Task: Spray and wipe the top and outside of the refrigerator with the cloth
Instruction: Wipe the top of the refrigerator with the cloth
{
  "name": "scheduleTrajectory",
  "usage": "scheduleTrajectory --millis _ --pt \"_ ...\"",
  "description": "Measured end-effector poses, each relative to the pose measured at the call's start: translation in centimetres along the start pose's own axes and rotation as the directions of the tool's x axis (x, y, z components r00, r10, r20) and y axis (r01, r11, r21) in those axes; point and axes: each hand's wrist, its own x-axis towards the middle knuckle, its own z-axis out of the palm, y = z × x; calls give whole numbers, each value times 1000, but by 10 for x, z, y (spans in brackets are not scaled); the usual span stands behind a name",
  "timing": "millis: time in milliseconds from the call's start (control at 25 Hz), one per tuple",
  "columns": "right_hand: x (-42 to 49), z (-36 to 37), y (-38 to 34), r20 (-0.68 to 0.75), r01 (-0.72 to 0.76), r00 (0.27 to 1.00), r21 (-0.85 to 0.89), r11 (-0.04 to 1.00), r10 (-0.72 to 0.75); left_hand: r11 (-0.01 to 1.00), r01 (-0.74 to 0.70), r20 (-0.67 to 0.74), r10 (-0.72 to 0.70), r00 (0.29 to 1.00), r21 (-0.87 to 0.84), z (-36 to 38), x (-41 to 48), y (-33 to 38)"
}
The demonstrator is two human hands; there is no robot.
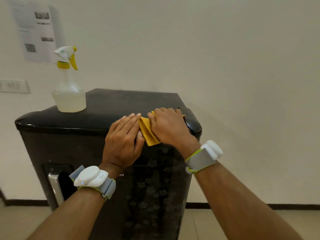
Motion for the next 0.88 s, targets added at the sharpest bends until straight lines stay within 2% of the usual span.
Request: scheduleTrajectory --millis 160,200,280,360,400,440,480,560,600,640,680,720,800,880 --pt "-43 10 21 -182 161 972 50 986 -149 998 70 -50 -69 996 2 5 0 4" --pt "-62 16 34 -211 149 968 43 988 -137 997 83 -65 -83 994 0 7 -1 6" --pt "-76 22 57 -254 11 967 90 996 13 995 104 -88 -102 991 10 8 -1 10" --pt "-48 14 64 -128 -198 964 233 952 232 992 128 -82 -126 989 18 8 0 14" --pt "-28 6 62 -51 -246 963 245 938 266 990 137 -77 -135 988 21 7 0 15" --pt "-14 -2 58 24 -226 974 241 944 227 990 142 -73 -140 987 25 6 0 16" --pt "-8 -7 55 50 -138 990 244 960 130 989 145 -73 -143 987 34 6 0 17" --pt "-19 -7 56 36 53 997 255 965 -64 987 153 -81 -149 986 46 7 0 18" --pt "-31 -4 62 23 90 995 278 956 -100 987 154 -86 -150 985 46 8 0 18" --pt "-41 -2 70 -12 81 997 284 955 -81 986 157 -95 -152 984 47 9 0 18" --pt "-40 -3 76 -14 9 1000 289 957 -5 985 163 -101 -157 982 49 9 0 18" --pt "-28 -6 80 60 -100 994 279 955 86 985 166 -102 -160 982 50 9 0 19" --pt "12 -15 80 288 -233 941 172 957 177 985 164 -102 -158 982 49 10 -1 20" --pt "39 -24 73 416 -167 901 71 983 123 986 158 -96 -153 984 49 9 -2 20"
